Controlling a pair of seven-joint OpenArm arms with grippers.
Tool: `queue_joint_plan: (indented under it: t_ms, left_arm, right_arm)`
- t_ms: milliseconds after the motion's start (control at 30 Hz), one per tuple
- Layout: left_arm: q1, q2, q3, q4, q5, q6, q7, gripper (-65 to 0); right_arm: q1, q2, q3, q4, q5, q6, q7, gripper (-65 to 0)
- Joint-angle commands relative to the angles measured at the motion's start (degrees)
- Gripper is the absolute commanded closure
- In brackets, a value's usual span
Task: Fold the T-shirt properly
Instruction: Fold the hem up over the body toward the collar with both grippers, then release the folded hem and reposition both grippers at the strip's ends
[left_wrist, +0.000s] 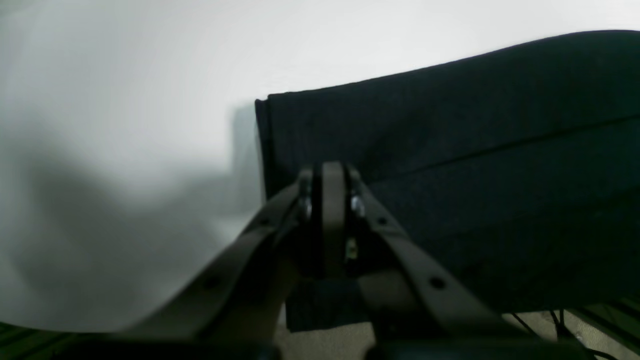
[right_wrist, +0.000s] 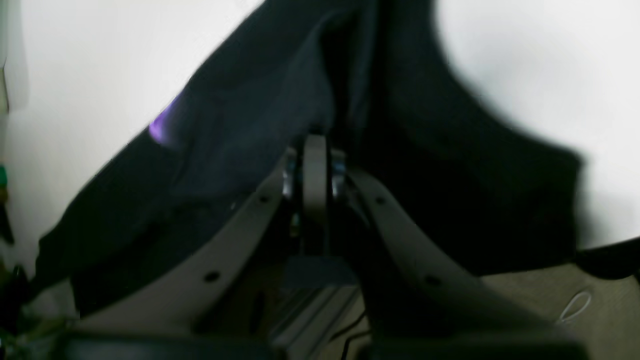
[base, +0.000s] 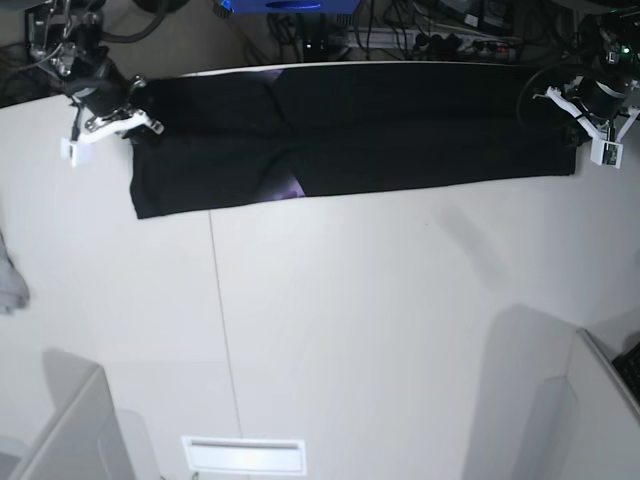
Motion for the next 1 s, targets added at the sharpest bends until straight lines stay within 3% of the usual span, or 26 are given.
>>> queue_joint_plan:
  t_ms: [0,967]
  left_arm:
    - [0.3,-0.7,-0.4,0.7,-0.2,0.2,-1.0,0.0]
    - [1.0,-0.9,-1.0,0.6,-0.2,0.2,-1.0,0.0]
  right_arm:
    - [-0.2,0.6,0.0,0.3,0.4,0.5,1.0,0.0]
    - [-1.4,1.2,0.3,-1.5,0.2,0.1,1.0,0.0]
